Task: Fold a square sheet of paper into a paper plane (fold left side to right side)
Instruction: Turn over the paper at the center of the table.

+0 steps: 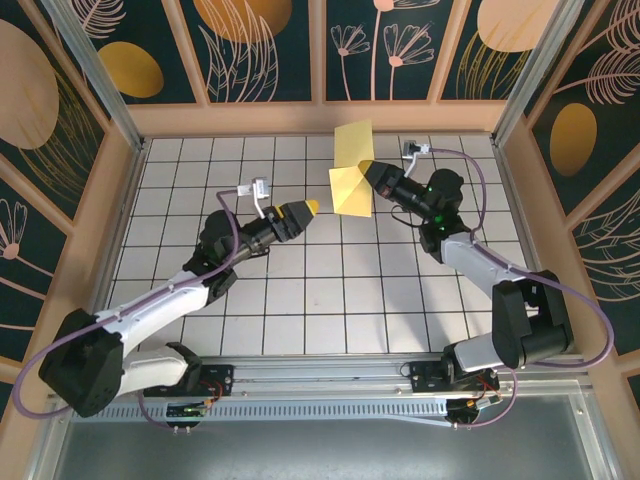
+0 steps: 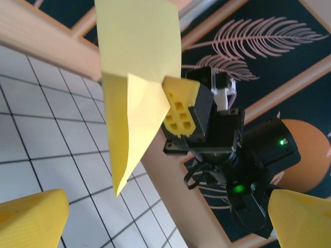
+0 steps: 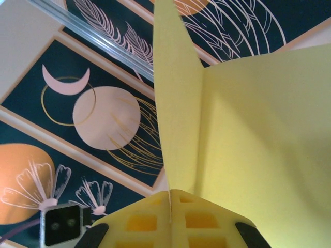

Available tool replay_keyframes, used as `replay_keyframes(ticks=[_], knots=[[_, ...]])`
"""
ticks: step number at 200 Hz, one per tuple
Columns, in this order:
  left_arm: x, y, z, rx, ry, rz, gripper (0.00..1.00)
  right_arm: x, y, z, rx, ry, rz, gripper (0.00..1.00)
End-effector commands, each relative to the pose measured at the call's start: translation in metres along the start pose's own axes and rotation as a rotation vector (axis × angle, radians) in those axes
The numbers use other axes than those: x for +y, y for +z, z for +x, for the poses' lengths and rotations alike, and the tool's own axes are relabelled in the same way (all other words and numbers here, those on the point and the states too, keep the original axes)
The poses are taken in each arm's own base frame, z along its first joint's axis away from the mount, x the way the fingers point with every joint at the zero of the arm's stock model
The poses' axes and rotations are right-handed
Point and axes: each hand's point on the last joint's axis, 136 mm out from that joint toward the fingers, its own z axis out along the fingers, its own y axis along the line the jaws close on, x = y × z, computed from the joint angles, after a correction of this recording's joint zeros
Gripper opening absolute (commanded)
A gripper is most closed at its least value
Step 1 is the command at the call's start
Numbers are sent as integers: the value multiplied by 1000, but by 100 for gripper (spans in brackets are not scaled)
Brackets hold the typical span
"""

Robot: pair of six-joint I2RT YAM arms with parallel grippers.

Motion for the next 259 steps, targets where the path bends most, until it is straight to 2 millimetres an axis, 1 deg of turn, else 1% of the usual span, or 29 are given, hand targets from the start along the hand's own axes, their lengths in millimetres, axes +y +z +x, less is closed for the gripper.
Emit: replay_keyframes(ticks=[1,32,46,72,84,109,142,202,259], knots=[[-37,13,-3,24,9,150,98,20,-6,-1,-9,66,-70,0],[-37,31,3,56,-1,172,97,29,-9,1,-5,88,-94,0],[-34,38,6,69,-10,163,96,32,-9,1,-3,91,-100,0],[-22,45,9,75,-35,137,95,36,-11,3,0,95,-105,0],[-24,48,11,82,-42,154,94,37,-12,3,-3,96,-108,0],[-33,55,15,115,-45,200,85,38,-11,6,2,104,-108,0],[-36,58,14,120,-34,208,73,34,-9,10,0,119,-96,0],[-28,61,14,115,-34,171,48,31,-7,15,4,137,-80,0],[-20,61,16,115,-32,130,29,29,-8,17,10,128,-67,0]])
